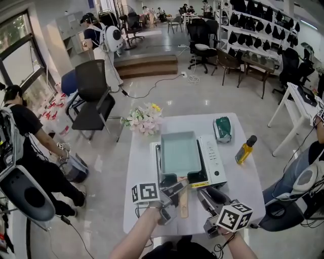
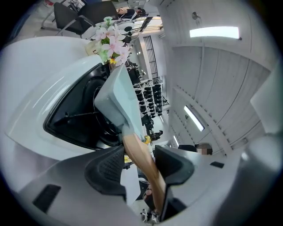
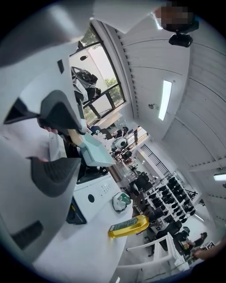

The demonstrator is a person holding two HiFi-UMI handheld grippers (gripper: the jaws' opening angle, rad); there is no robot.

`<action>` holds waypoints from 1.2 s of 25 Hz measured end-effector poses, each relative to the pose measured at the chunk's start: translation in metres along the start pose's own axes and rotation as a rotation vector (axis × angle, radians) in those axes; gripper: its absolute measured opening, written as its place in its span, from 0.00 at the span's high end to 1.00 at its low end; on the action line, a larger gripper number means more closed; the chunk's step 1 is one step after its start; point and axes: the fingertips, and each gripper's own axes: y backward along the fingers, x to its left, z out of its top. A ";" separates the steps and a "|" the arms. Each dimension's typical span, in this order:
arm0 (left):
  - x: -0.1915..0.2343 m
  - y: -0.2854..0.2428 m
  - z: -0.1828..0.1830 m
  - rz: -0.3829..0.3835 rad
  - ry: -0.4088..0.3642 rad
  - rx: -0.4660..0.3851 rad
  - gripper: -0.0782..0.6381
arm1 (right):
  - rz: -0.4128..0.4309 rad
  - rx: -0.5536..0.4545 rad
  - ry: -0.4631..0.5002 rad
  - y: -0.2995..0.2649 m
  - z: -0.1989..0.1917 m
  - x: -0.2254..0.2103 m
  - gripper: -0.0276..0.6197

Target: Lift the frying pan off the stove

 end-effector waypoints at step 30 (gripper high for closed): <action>0.005 -0.029 -0.005 -0.019 0.160 0.129 0.65 | 0.104 0.077 -0.073 -0.002 -0.012 0.016 0.67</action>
